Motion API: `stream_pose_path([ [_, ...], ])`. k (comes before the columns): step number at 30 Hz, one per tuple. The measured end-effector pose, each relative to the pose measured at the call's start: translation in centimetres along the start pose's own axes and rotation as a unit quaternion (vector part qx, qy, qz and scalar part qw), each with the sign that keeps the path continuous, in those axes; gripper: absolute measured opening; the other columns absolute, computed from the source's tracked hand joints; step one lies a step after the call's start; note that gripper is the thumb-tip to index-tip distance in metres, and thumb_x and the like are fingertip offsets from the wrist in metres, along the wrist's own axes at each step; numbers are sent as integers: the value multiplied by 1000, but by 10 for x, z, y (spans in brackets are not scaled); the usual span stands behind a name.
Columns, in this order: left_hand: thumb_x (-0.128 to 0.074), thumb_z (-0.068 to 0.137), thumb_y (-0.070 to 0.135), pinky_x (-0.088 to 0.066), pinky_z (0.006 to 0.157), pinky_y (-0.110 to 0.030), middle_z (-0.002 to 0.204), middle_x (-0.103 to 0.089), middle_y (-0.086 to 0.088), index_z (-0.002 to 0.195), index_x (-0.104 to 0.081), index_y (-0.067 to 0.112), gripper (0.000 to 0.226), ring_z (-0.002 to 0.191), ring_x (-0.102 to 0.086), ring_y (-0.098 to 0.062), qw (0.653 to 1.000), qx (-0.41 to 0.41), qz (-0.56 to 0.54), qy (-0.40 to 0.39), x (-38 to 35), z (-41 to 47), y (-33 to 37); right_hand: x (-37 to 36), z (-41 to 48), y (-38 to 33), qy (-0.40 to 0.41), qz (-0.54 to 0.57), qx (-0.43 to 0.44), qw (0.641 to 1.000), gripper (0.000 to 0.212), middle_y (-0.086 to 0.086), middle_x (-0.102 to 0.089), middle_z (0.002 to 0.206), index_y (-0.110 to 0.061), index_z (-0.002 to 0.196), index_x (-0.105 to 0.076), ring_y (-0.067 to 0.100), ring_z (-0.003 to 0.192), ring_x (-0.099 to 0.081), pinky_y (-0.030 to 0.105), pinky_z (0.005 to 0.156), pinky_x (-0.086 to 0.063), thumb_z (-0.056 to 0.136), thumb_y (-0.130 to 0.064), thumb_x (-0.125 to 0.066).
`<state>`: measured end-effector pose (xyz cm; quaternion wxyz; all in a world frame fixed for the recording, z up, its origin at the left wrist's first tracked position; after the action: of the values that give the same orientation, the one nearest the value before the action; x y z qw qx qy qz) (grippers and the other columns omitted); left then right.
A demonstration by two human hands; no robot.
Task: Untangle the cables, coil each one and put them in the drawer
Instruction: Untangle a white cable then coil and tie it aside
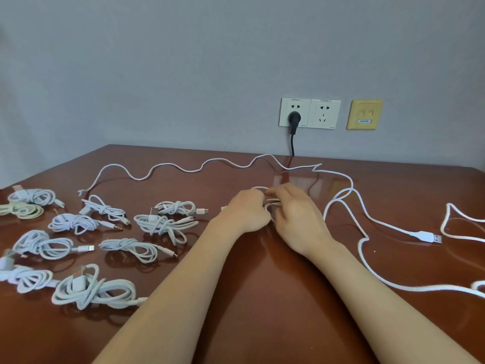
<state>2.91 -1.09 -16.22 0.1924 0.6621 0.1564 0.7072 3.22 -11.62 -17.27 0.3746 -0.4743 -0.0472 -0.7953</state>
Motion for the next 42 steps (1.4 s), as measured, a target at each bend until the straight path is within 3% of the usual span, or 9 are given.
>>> stream_pose_path([
  [6, -51, 93, 19, -30, 56, -25, 68, -52, -12, 65, -54, 12, 29, 70, -48, -26, 981, 4, -196, 3, 3, -1, 0, 13, -2, 3, 27, 72, -81, 994, 41, 3, -63, 88, -16, 96, -62, 24, 82, -50, 29, 66, -28, 74, -25, -28],
  [9, -50, 94, 19, -41, 65, -27, 54, -47, -3, 63, -59, 16, 32, 59, -45, -17, 956, 2, -294, -4, 2, 0, 3, 16, -1, 9, 64, 140, -125, 980, 13, 0, -63, 73, -18, 83, -56, 22, 73, -52, 31, 70, -34, 88, -21, -44],
  [13, -53, 93, 24, -36, 68, -24, 42, -39, 5, 54, -64, 21, 41, 48, -42, -9, 905, 41, -422, 33, 9, 5, 3, 23, 2, 19, 110, 203, -192, 954, 15, -9, -57, 65, -23, 71, -54, 16, 71, -52, 25, 68, -39, 85, -16, -55],
  [16, -48, 96, 30, -28, 51, -21, 48, -38, 6, 64, -62, 11, 39, 43, -34, -8, 853, 73, -517, -10, 11, 2, 4, 20, 5, 23, 106, 352, -250, 896, 22, -5, -53, 62, -20, 68, -57, 12, 64, -48, 22, 64, -40, 85, -8, -55],
  [21, -41, 98, 19, -26, 47, -20, 63, -49, -2, 74, -59, 7, 32, 49, -37, -9, 781, 126, -610, -44, 9, -2, 9, 25, 5, 24, 133, 615, -284, 723, 29, 1, -49, 57, -7, 65, -49, 15, 64, -49, 26, 66, -49, 87, 6, -35],
  [26, -53, 92, 1, -21, 44, -18, 55, -53, 4, 84, -63, 9, 15, 51, -38, -6, 855, 128, -500, -47, -1, -2, 11, 27, 6, 10, 138, 721, -257, 628, 28, 1, -42, 56, -10, 65, -45, 18, 67, -49, 26, 68, -50, 90, -1, -36],
  [33, -51, 94, 15, -34, 47, -21, 77, -44, -9, 68, -56, 15, 26, 65, -39, -20, 875, 147, -462, -7, -6, 3, 8, 15, 6, 10, 39, 452, -240, 858, 37, 5, -51, 90, -20, 77, -33, 15, 74, -53, 25, 76, -43, 76, 3, -62],
  [38, -40, 88, 3, -26, 42, -22, 50, -42, -8, 65, -43, 6, 23, 36, -28, -17, 804, 100, -586, 5, 2, 0, 15, 5, 3, -1, 5, 516, -192, 835, 51, 16, -57, 89, -20, 111, -24, 14, 44, -58, 24, 49, -51, 85, 23, -33],
  [42, -36, 87, 10, -32, 42, -20, 73, -50, -15, 64, -40, 10, 23, 51, -36, -21, 742, 102, -663, -4, 8, -2, 12, 9, 1, 4, 82, 489, -221, 840, 32, 10, -65, 74, -15, 107, -36, 13, 45, -60, 26, 54, -55, 89, 8, -50],
])
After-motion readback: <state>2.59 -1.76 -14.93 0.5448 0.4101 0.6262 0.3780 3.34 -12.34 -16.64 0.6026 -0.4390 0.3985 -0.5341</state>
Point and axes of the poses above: each hand's wrist, its own z-axis towards the middle knuckle, its own x-axis out of the back of the hand, y = z × x, the point moved 3 cm from there along z, towards the middle knuckle
